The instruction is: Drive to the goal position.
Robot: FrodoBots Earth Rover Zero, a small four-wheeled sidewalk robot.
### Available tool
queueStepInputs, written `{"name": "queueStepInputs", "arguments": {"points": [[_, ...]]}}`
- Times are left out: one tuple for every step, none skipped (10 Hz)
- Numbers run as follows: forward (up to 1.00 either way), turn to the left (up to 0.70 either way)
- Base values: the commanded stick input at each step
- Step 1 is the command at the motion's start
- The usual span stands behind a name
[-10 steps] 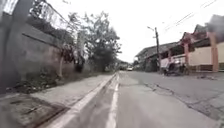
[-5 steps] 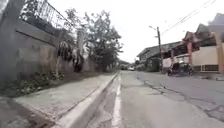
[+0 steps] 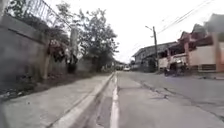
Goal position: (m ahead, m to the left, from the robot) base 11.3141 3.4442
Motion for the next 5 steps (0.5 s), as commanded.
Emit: {"name": "queueStepInputs", "arguments": {"points": [[0.7, 0.0], [0.7, 0.0], [0.7, 0.0], [0.7, 0.0], [0.7, 0.0]]}}
